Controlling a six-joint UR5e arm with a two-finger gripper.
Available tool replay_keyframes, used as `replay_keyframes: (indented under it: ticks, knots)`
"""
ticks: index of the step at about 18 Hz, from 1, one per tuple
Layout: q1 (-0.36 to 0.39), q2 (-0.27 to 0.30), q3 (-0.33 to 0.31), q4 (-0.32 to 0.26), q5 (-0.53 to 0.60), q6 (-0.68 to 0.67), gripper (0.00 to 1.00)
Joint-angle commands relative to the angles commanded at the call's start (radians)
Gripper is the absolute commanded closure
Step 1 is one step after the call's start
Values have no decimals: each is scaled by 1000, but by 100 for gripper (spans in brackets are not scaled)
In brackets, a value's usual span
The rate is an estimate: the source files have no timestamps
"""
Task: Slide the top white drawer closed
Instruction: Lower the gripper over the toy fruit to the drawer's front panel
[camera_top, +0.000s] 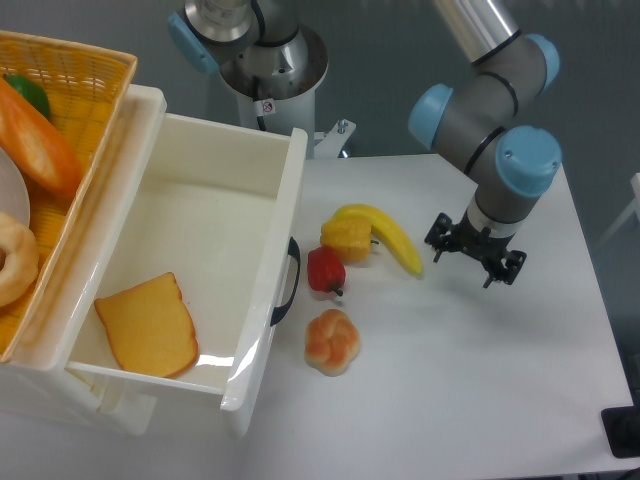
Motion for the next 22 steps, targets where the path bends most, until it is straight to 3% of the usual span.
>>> replay_keyframes:
  ticks: [7, 10, 15, 18, 22]
  knots:
    - [-97, 57, 0, -2, -126, -251, 94]
    - [-123, 80, 0, -28, -215, -353, 98]
    - [-120, 106, 2, -109, -405, -381, 99]
    - [-108, 111, 3, -129, -500, -420, 99]
    - [-100, 117, 11, -218, -542, -424, 98]
